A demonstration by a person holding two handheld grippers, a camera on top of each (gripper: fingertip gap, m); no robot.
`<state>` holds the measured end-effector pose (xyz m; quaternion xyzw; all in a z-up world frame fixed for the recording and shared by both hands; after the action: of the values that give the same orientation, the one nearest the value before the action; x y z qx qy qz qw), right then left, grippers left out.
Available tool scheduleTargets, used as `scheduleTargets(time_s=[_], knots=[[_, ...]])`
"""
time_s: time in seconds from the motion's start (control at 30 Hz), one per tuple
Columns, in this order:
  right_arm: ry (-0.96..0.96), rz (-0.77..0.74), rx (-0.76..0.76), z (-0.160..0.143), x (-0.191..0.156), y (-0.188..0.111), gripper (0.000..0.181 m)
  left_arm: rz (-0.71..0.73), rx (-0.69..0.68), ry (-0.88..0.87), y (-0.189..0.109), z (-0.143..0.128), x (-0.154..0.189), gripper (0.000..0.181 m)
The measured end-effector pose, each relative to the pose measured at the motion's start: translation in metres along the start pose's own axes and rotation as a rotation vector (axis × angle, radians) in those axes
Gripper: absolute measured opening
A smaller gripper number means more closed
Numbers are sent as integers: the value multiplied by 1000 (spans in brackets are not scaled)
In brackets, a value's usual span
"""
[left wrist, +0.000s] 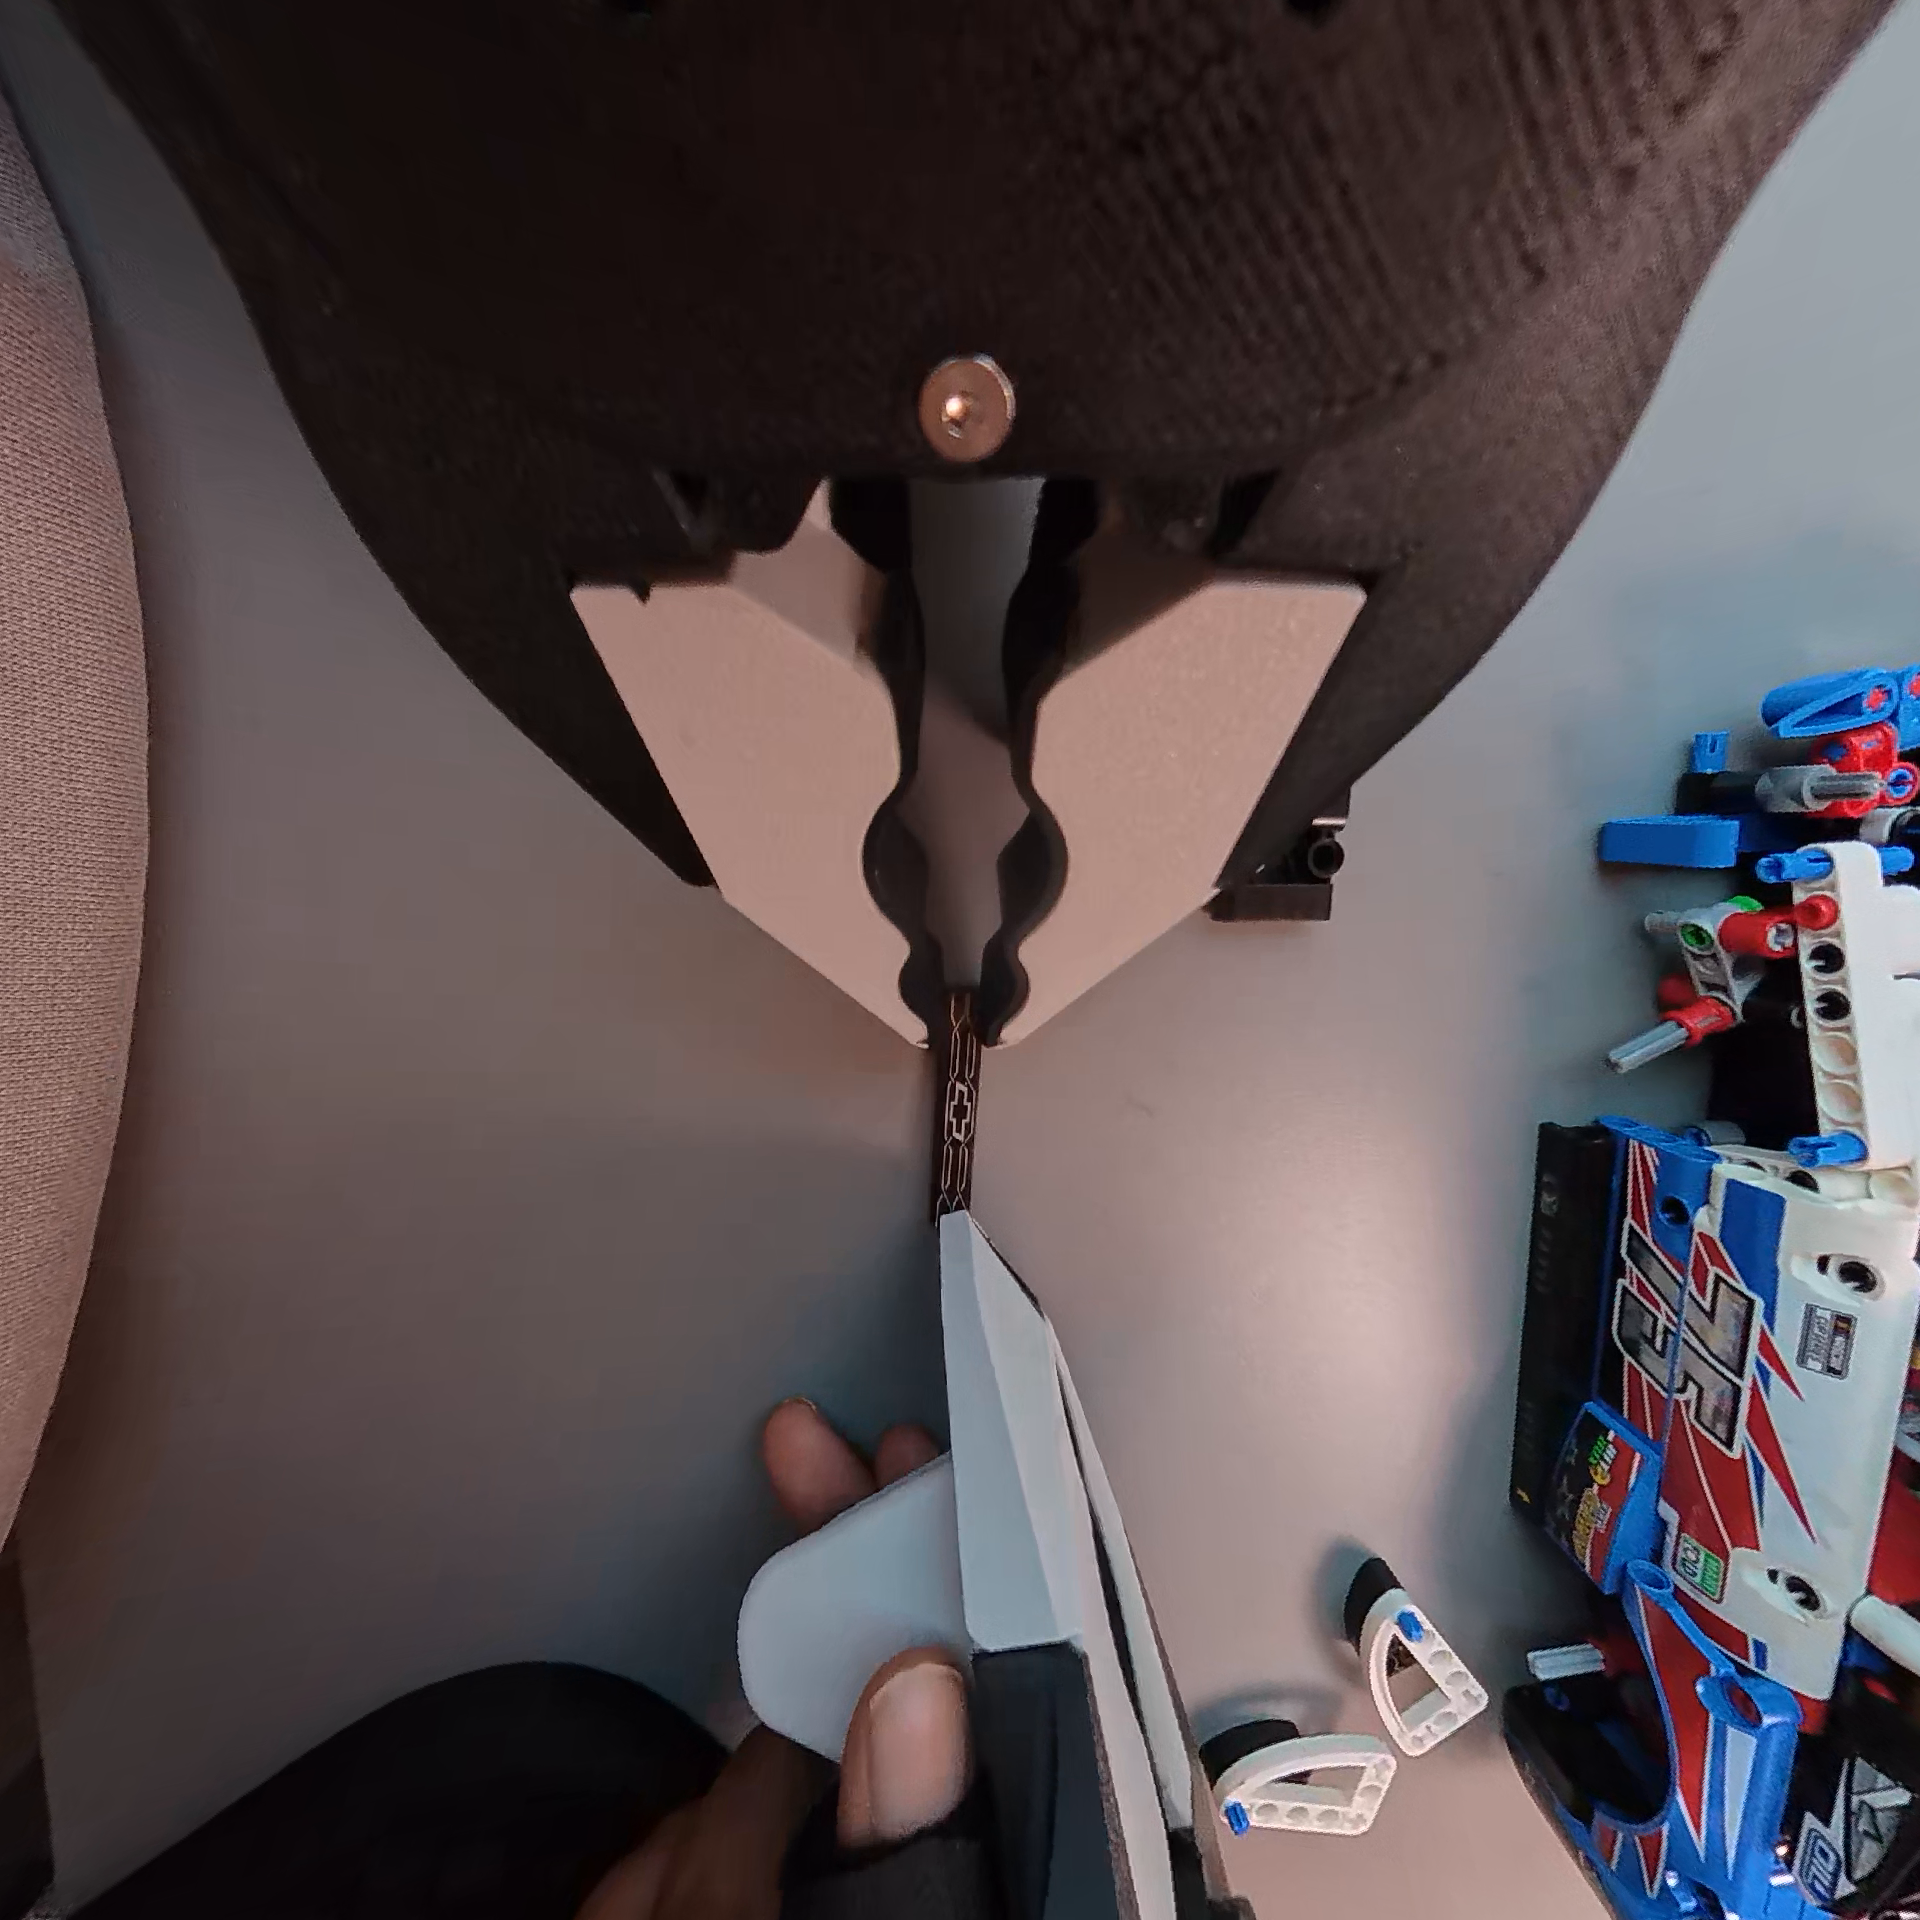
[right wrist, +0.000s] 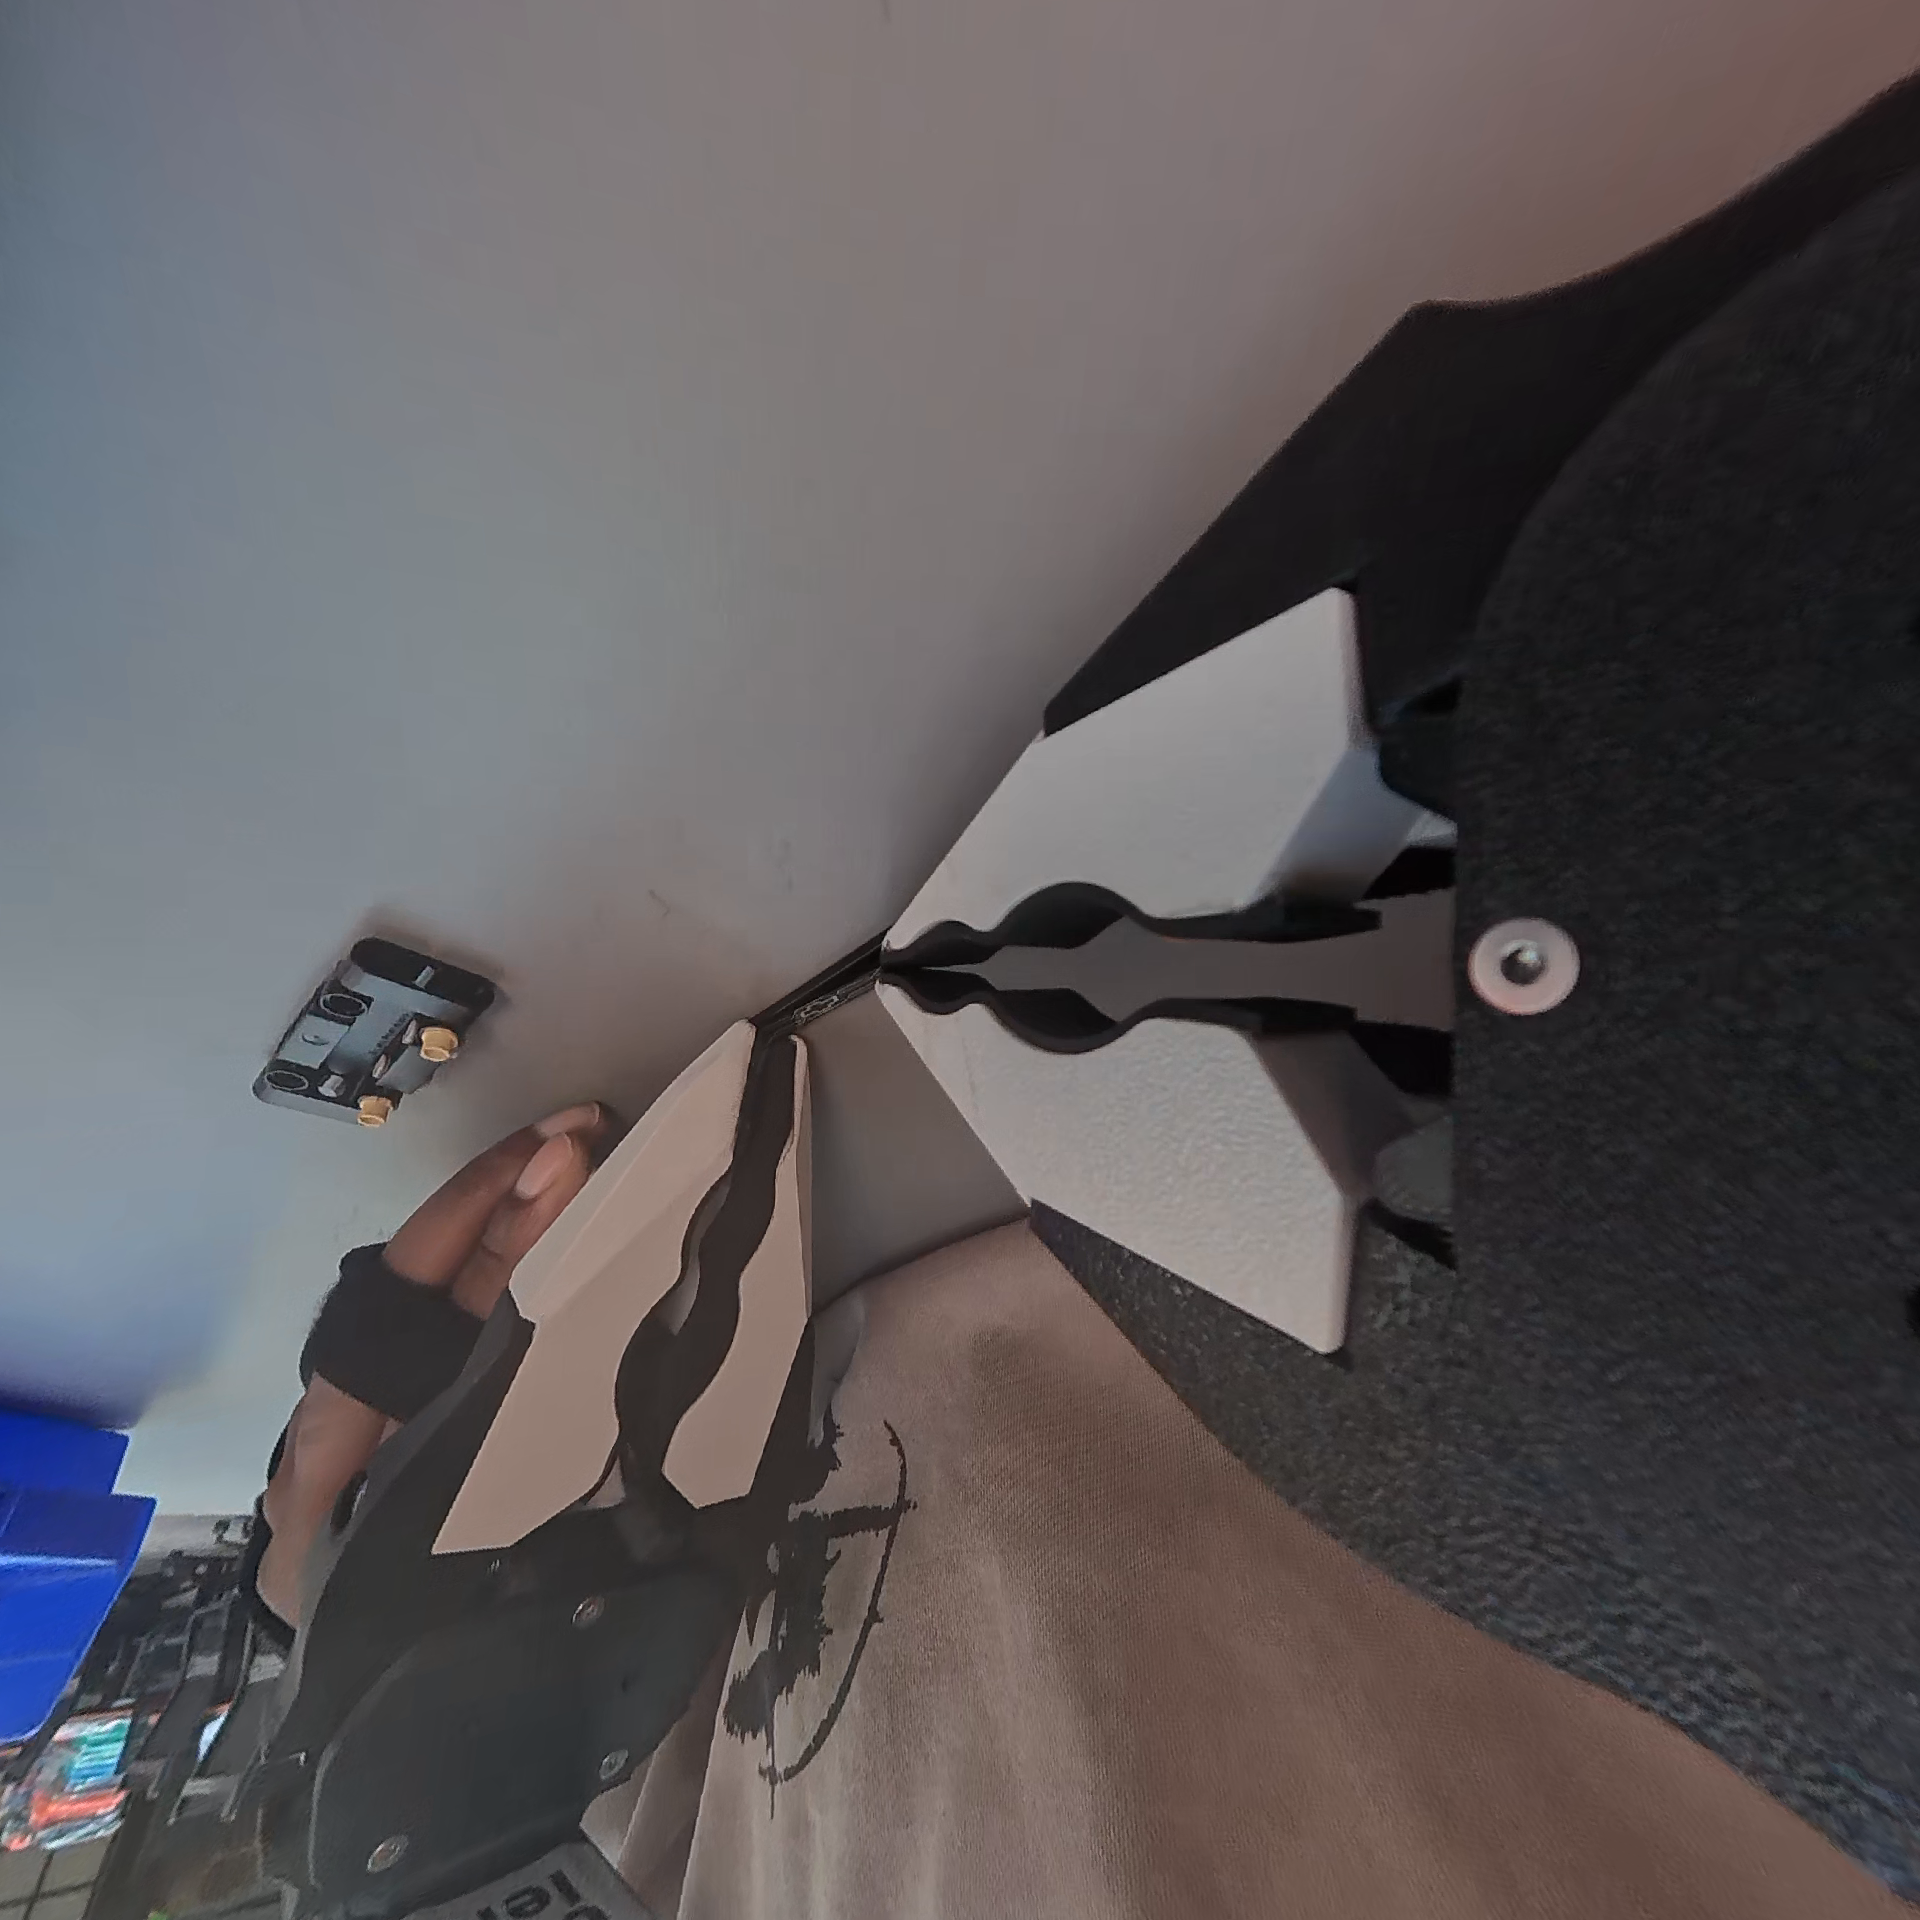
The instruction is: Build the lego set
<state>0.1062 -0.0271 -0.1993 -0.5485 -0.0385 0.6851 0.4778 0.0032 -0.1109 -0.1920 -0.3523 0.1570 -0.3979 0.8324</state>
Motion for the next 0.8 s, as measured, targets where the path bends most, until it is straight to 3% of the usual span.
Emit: scheduleTargets(time_s=[0.4,0.8], knots=[[-41,-40,-14,1,-3,0,0,-8,3,8,0,-1,1,4],[-222,-221,-68,-1,-10,-1,0,-10,3,6,-1,-2,1,4]])
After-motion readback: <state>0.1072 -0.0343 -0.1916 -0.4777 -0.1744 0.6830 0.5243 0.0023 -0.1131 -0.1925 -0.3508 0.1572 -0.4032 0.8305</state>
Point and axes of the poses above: each gripper's, where its closed fingertips meet, y out along the fingers, z out of its top, x = y × z across the jaws, the point moved 7 cm from there along -y, back along the fingers, and after that the axes turned 11 degrees about -y, right-handed, at the moved point
